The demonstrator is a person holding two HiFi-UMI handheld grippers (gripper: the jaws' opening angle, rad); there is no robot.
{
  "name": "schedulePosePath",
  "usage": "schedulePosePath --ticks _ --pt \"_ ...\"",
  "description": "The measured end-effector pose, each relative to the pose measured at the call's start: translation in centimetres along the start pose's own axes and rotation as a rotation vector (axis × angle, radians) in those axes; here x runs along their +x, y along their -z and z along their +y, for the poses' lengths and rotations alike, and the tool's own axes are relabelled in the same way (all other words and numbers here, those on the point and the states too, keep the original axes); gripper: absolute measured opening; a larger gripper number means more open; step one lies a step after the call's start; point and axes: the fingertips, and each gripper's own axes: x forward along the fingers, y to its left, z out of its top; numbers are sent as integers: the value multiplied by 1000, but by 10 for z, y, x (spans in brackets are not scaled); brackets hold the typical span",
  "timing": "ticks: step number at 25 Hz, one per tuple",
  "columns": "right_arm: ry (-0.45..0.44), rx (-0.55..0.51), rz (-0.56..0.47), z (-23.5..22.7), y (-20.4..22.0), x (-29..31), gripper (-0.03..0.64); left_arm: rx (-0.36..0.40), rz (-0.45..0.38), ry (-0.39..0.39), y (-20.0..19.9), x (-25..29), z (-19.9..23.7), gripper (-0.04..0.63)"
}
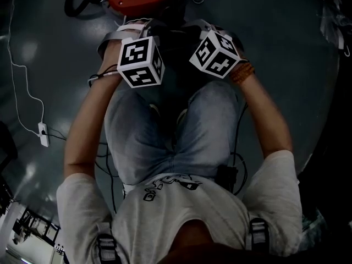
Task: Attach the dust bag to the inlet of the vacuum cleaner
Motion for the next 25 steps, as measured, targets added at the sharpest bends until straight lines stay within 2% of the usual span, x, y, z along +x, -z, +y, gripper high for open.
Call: schedulePosePath --ticks 2,6,8,10,15,17,19,22,23,25 --pt "-3 -24 16 -2 -2 1 54 -30 -19 -3 2 -1 1 38" --pt "8 -198 90 -2 -13 5 55 -230 -121 0 15 -8 2 35" --pt "9 -234 99 0 -15 4 57 -255 -138 5 16 -10 2 34" --pt "8 -178 68 -1 -12 3 57 -194 -112 6 13 -8 3 34" --pt "-38 134 -53 -4 3 2 55 25 -30 19 0 4 7 37" --pt "-58 158 -55 -6 4 3 55 45 -33 18 -1 5 8 37" --pt "-53 74 -8 -7 -1 4 55 -24 -76 15 4 2 9 37" --pt "-47 -101 71 -6 -12 7 57 -191 -170 6 16 -6 10 37" --pt "-50 -136 85 -6 -14 7 57 -225 -191 1 18 -7 11 36" --pt "-54 -136 75 -6 -13 7 57 -226 -192 -10 18 -7 12 35"
